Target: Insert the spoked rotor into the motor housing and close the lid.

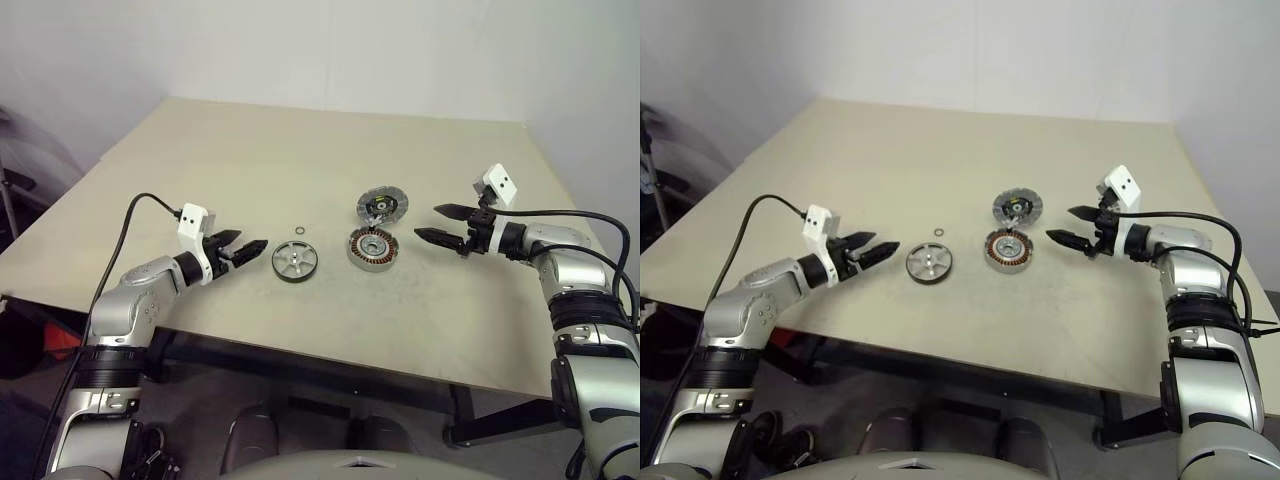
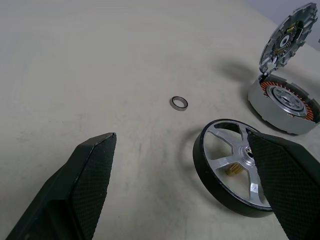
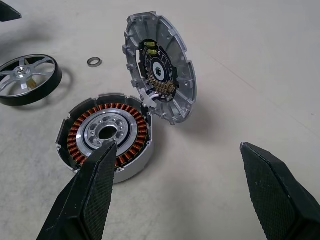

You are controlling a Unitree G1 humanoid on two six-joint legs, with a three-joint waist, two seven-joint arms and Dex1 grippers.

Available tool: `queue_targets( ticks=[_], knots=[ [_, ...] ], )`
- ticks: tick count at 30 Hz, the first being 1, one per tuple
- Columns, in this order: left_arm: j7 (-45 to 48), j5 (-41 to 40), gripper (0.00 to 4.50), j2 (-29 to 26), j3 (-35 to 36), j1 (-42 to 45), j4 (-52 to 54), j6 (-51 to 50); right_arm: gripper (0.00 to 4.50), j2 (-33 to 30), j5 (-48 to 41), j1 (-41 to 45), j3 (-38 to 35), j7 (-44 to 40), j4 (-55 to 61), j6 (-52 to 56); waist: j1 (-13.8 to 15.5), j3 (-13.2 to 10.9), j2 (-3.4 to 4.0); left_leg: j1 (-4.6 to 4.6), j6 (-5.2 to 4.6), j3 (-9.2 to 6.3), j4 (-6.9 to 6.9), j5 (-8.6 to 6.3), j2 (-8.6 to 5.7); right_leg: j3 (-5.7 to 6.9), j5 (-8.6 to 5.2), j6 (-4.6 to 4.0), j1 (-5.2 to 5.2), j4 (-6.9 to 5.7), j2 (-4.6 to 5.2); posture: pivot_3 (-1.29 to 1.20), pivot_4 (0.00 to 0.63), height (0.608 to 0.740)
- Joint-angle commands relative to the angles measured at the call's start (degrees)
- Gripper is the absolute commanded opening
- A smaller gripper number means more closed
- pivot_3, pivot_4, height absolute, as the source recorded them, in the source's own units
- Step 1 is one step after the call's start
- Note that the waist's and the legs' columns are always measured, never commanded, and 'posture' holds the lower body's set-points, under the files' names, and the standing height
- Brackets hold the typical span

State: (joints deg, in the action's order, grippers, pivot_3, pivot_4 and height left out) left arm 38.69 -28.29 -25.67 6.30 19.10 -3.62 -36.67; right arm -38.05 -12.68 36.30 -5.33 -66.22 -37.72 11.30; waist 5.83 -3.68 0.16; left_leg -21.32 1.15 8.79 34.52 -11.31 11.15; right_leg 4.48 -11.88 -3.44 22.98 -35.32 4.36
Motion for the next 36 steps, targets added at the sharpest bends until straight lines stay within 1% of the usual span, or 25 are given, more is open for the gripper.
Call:
queue_targets(
  ticks=[1,10,13,17,20,27,33,35,36],
  knots=[
    [0.48,0.38,4.46,-0.14,-0.19,0.45,1.26,1.02,4.43,-0.10,-0.80,1.64,-0.69,0.03,0.82,-0.99,0.00,0.00,0.00,0.00,0.00,0.00,0.00,0.00,0.00,0.00,0.00,0.00,0.00,0.00,0.00,0.00,0.000,0.740],
    [0.53,1.04,4.46,-0.02,-0.61,0.21,1.25,1.17,4.43,-0.28,-0.78,1.50,-0.82,0.24,0.85,-1.21,0.01,0.00,0.00,0.00,0.00,0.00,0.00,0.00,0.00,0.00,0.00,0.00,0.00,0.00,0.00,0.00,0.000,0.740],
    [-0.28,0.23,4.46,1.56,-0.59,0.96,0.10,-0.15,4.43,-0.24,-0.80,1.53,-0.87,0.43,0.92,-1.21,0.00,0.01,0.01,0.00,0.00,0.00,0.01,0.00,0.00,0.00,0.00,0.00,0.00,-0.01,0.00,0.00,0.000,0.740],
    [-1.70,-3.37,4.46,6.13,0.56,2.00,-2.22,-5.25,4.43,-0.15,-0.82,1.52,-0.87,0.70,1.15,-1.24,0.09,0.01,0.02,0.01,0.00,0.00,0.03,0.00,-0.02,0.00,0.00,0.00,-0.03,-0.01,0.01,0.00,0.000,0.740],
    [-3.78,-6.89,4.46,9.82,2.86,3.19,-4.63,-10.22,4.43,-0.28,-0.88,1.39,-1.00,0.94,1.59,-1.14,0.07,0.01,0.01,0.01,0.00,0.01,0.05,0.00,-0.02,0.00,0.00,0.00,-0.04,-0.01,0.01,0.00,0.000,0.740],
    [-8.39,-9.11,4.46,11.97,6.42,3.94,-8.35,-15.83,4.43,-0.63,-0.97,1.32,-1.44,1.88,1.56,-1.46,-0.05,0.03,0.04,0.09,-0.01,0.00,0.05,0.00,-0.03,0.00,0.00,0.00,-0.11,-0.01,0.00,0.00,0.000,0.740],
    [-9.63,-14.85,4.46,13.91,10.23,3.22,-6.91,-20.73,4.43,-0.39,-0.89,1.19,-1.37,2.54,1.35,-1.90,-0.19,0.03,0.04,0.21,-0.01,0.00,0.04,-0.01,-0.03,0.00,0.00,0.01,-0.25,0.01,0.00,0.00,0.000,0.740],
    [-10.31,-15.56,4.46,14.27,10.68,2.83,-6.70,-22.20,4.43,-0.26,-0.85,1.32,-1.31,2.83,1.21,-2.07,-0.14,0.03,0.04,0.19,-0.03,-0.01,0.04,-0.02,-0.03,0.01,0.00,0.01,-0.24,0.04,0.01,0.00,0.000,0.740],
    [-10.60,-15.77,4.28,14.42,10.85,2.69,-6.56,-22.59,4.43,-0.23,-0.83,1.36,-1.28,2.94,1.17,-2.13,-0.14,0.03,0.04,0.18,-0.04,-0.01,0.04,-0.02,-0.03,0.01,0.00,0.01,-0.25,0.05,0.01,0.00,0.000,0.740]
  ],
)
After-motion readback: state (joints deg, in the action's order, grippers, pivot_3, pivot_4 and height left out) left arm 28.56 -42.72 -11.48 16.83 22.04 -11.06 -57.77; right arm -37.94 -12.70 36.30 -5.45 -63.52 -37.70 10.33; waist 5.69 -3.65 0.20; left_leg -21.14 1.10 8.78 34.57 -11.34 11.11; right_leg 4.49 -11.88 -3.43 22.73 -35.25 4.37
